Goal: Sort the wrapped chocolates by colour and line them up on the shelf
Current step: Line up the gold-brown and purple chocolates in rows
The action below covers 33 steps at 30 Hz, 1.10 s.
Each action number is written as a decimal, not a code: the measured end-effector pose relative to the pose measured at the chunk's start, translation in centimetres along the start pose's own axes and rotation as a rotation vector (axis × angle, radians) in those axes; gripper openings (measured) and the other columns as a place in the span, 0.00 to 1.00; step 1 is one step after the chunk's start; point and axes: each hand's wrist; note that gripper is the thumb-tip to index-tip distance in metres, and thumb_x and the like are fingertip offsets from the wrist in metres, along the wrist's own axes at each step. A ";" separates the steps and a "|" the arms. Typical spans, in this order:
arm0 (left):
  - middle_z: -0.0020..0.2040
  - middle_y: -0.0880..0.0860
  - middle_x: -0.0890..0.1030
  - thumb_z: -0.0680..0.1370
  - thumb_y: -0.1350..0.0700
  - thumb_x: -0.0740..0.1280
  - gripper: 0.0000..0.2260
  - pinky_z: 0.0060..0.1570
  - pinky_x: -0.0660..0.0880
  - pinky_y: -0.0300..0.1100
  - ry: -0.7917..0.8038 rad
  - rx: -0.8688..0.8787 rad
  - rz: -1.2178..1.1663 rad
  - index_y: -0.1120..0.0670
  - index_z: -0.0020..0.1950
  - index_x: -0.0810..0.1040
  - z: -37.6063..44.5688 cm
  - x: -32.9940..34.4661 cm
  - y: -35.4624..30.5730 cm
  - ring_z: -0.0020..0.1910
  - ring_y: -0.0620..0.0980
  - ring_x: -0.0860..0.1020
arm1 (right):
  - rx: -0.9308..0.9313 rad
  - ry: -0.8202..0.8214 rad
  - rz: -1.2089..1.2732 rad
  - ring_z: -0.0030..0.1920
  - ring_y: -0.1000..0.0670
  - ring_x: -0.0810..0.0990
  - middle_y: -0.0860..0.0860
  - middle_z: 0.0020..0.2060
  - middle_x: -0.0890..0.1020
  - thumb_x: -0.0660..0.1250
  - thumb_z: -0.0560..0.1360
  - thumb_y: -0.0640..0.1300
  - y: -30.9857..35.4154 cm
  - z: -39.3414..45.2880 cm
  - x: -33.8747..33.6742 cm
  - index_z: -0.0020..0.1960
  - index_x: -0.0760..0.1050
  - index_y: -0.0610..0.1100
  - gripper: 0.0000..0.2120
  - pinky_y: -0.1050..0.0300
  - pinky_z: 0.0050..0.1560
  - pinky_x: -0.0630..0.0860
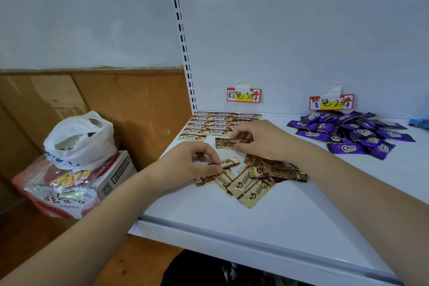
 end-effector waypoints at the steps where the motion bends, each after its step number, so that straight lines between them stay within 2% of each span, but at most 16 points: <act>1: 0.47 0.45 0.83 0.72 0.50 0.75 0.04 0.47 0.77 0.34 -0.014 -0.002 -0.023 0.47 0.45 0.84 0.0 -0.2 0.1 0.50 0.46 0.80 | 0.003 -0.005 -0.006 0.43 0.64 0.73 0.66 0.41 0.73 0.69 0.77 0.47 0.0 0.0 0.0 0.56 0.79 0.54 0.09 0.78 0.39 0.67; 4: 0.43 0.52 0.85 0.73 0.57 0.74 0.01 0.49 0.80 0.43 -0.116 0.018 -0.217 0.53 0.43 0.84 -0.3 -0.2 0.0 0.45 0.53 0.83 | 0.003 -0.057 0.005 0.41 0.63 0.74 0.65 0.40 0.75 0.69 0.77 0.47 -0.1 0.1 0.1 0.53 0.80 0.51 0.06 0.78 0.40 0.67; 6: 0.41 0.54 0.85 0.72 0.60 0.73 0.03 0.46 0.80 0.39 -0.279 0.049 -0.399 0.58 0.44 0.83 -0.5 -0.4 -0.1 0.42 0.51 0.82 | 0.021 -0.105 0.069 0.41 0.61 0.78 0.62 0.40 0.79 0.70 0.76 0.45 -0.2 0.2 0.0 0.50 0.80 0.50 0.04 0.75 0.43 0.71; 8: 0.40 0.52 0.85 0.71 0.59 0.73 0.04 0.43 0.78 0.37 -0.491 0.114 -0.473 0.57 0.44 0.82 -0.6 -0.9 0.1 0.40 0.49 0.81 | 0.041 -0.133 0.154 0.40 0.59 0.82 0.58 0.41 0.83 0.70 0.76 0.43 -0.5 0.2 0.0 0.50 0.80 0.49 0.03 0.66 0.49 0.77; 10: 0.39 0.49 0.84 0.71 0.57 0.75 0.04 0.40 0.77 0.35 -0.659 0.185 -0.355 0.53 0.44 0.82 -0.5 -1.5 0.5 0.38 0.47 0.80 | 0.034 -0.184 0.134 0.41 0.58 0.82 0.57 0.42 0.83 0.71 0.75 0.43 -0.6 0.2 -0.2 0.50 0.81 0.49 0.04 0.64 0.49 0.77; 12: 0.38 0.46 0.82 0.73 0.57 0.75 0.04 0.36 0.74 0.35 -0.735 0.263 -0.067 0.50 0.44 0.82 -0.6 -1.8 0.9 0.37 0.43 0.76 | 0.004 -0.241 0.043 0.43 0.56 0.79 0.56 0.42 0.81 0.72 0.75 0.44 -0.7 0.3 -0.4 0.52 0.82 0.50 0.06 0.70 0.45 0.73; 14: 0.39 0.42 0.79 0.73 0.58 0.75 0.05 0.38 0.72 0.34 -0.694 0.405 0.252 0.50 0.45 0.82 -0.6 -1.6 0.8 0.39 0.44 0.74 | -0.037 -0.272 -0.058 0.41 0.56 0.75 0.55 0.42 0.78 0.72 0.75 0.44 -0.6 0.4 -0.8 0.53 0.83 0.49 0.08 0.73 0.40 0.67; 16: 0.41 0.41 0.78 0.74 0.57 0.74 0.05 0.41 0.73 0.36 -0.544 0.511 0.453 0.49 0.46 0.82 -0.5 -1.0 0.4 0.42 0.44 0.75 | -0.072 -0.266 -0.124 0.39 0.57 0.72 0.53 0.43 0.77 0.71 0.75 0.44 -0.6 0.5 -1.2 0.54 0.83 0.50 0.09 0.73 0.39 0.63; 17: 0.41 0.40 0.79 0.74 0.55 0.74 0.05 0.42 0.74 0.36 -0.444 0.494 0.458 0.47 0.47 0.81 -0.5 -0.5 0.4 0.43 0.44 0.76 | -0.088 -0.240 -0.134 0.40 0.57 0.72 0.53 0.45 0.77 0.71 0.75 0.44 -0.6 0.4 -1.3 0.55 0.83 0.51 0.09 0.72 0.40 0.63; 19: 0.43 0.41 0.81 0.73 0.50 0.74 0.09 0.44 0.77 0.37 -0.264 0.375 0.306 0.44 0.52 0.80 -0.6 0.4 0.3 0.46 0.44 0.78 | -0.110 -0.151 -0.110 0.44 0.55 0.74 0.54 0.47 0.77 0.70 0.76 0.45 -0.5 0.1 -1.3 0.55 0.83 0.53 0.10 0.71 0.42 0.65; 20: 0.45 0.41 0.82 0.74 0.50 0.74 0.10 0.46 0.78 0.38 -0.228 0.314 0.196 0.43 0.53 0.79 -0.7 0.5 0.4 0.48 0.44 0.79 | -0.112 -0.106 -0.091 0.45 0.55 0.74 0.54 0.48 0.77 0.69 0.76 0.45 -0.4 0.0 -1.3 0.55 0.83 0.54 0.10 0.69 0.43 0.66; 22: 0.49 0.42 0.82 0.78 0.55 0.70 0.09 0.52 0.78 0.40 -0.277 0.245 0.073 0.43 0.55 0.78 -0.9 0.2 0.8 0.51 0.43 0.79 | -0.107 -0.070 -0.076 0.47 0.56 0.74 0.55 0.50 0.77 0.68 0.77 0.45 -0.4 -0.2 -1.3 0.56 0.82 0.54 0.10 0.69 0.45 0.67; 25: 0.54 0.37 0.80 0.80 0.62 0.63 0.15 0.59 0.77 0.41 -0.252 0.201 0.236 0.41 0.56 0.79 -1.1 -1.4 1.9 0.57 0.39 0.76 | -0.089 -0.118 -0.086 0.48 0.57 0.76 0.57 0.49 0.80 0.67 0.78 0.45 -0.6 0.0 -1.5 0.58 0.81 0.52 0.10 0.67 0.50 0.70; 27: 0.58 0.35 0.78 0.78 0.65 0.62 0.20 0.64 0.73 0.41 -0.128 0.203 0.342 0.41 0.59 0.80 -1.1 -2.1 2.4 0.62 0.36 0.73 | -0.068 -0.150 -0.075 0.44 0.60 0.76 0.58 0.46 0.80 0.67 0.78 0.45 -0.7 -0.1 -1.8 0.56 0.81 0.52 0.09 0.71 0.46 0.70; 29: 0.61 0.36 0.76 0.77 0.66 0.62 0.22 0.67 0.69 0.40 -0.053 0.235 0.394 0.42 0.61 0.80 -0.9 -2.1 2.4 0.65 0.36 0.71 | -0.056 -0.176 -0.073 0.44 0.58 0.77 0.57 0.45 0.81 0.68 0.77 0.44 -0.8 -0.3 -2.0 0.54 0.81 0.50 0.07 0.73 0.43 0.69; 33: 0.60 0.40 0.73 0.77 0.64 0.62 0.22 0.64 0.66 0.36 -0.065 0.266 0.469 0.43 0.65 0.78 0.0 -1.2 1.9 0.64 0.38 0.67 | -0.064 -0.221 -0.086 0.43 0.53 0.77 0.52 0.44 0.81 0.69 0.74 0.41 -0.8 -0.5 -2.5 0.51 0.81 0.46 0.07 0.65 0.43 0.71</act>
Point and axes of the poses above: each hand's wrist, its own z-axis towards the middle knuckle, its own x-axis out of the palm, y = z × x
